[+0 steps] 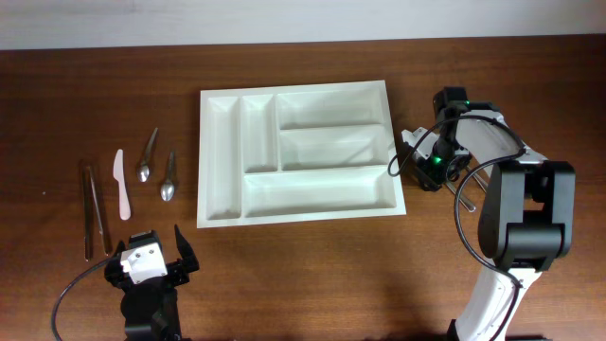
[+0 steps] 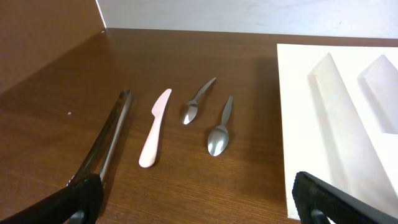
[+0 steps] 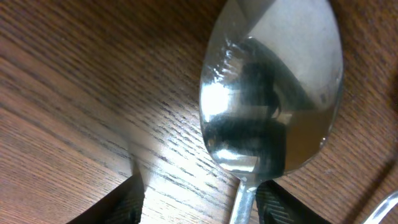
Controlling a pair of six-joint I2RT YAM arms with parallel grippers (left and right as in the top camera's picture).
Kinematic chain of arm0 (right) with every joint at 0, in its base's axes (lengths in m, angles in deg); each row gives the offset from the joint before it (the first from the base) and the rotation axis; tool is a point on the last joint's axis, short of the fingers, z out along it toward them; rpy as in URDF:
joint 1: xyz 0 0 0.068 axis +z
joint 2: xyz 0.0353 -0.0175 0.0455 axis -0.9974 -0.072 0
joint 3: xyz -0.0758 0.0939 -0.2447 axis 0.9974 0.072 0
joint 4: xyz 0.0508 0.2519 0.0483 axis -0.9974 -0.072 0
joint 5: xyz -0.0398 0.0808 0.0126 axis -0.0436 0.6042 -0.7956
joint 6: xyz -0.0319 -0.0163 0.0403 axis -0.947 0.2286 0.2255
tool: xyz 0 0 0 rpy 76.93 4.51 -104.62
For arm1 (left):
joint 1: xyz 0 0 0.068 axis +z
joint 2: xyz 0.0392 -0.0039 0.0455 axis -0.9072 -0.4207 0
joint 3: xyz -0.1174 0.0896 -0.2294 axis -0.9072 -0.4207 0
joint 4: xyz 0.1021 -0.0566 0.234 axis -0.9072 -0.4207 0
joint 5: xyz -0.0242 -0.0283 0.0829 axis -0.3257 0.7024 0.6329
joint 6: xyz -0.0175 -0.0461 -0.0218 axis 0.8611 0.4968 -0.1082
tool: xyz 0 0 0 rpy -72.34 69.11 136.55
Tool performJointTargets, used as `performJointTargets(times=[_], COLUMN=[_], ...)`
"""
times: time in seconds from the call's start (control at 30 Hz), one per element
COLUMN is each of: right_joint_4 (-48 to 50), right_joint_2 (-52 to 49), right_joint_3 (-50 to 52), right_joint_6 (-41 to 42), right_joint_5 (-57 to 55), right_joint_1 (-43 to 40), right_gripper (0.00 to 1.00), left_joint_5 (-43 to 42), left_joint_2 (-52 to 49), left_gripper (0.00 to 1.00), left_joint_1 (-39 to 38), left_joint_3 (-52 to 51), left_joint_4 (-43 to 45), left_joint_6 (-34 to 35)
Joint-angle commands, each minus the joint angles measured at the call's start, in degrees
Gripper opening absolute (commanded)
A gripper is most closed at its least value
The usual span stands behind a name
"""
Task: Pack container
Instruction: 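Lower the right gripper and close it on the leftmost large spoon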
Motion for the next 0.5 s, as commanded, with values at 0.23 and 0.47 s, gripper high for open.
performJointTargets(times=[0.23, 0.47], right_joint_4=[0.3, 0.5], right_joint_2=[-2.9, -2.9], right_joint_3=[2.6, 2.6], right_joint_6=[0.7, 2.4], right_joint_5=[0.1, 0.1], right_joint_1=[0.3, 0.3], right_gripper=[0.46, 0.3], left_joint_5=[1.0, 1.0], left_joint_2=[-0.1, -0.1], left_gripper=[0.99, 0.99], left_joint_1=[0.2, 0.2], left_joint_3=[0.0, 0.0], left_joint_4=[-0.3, -0.3], left_joint_6=[0.5, 0.5])
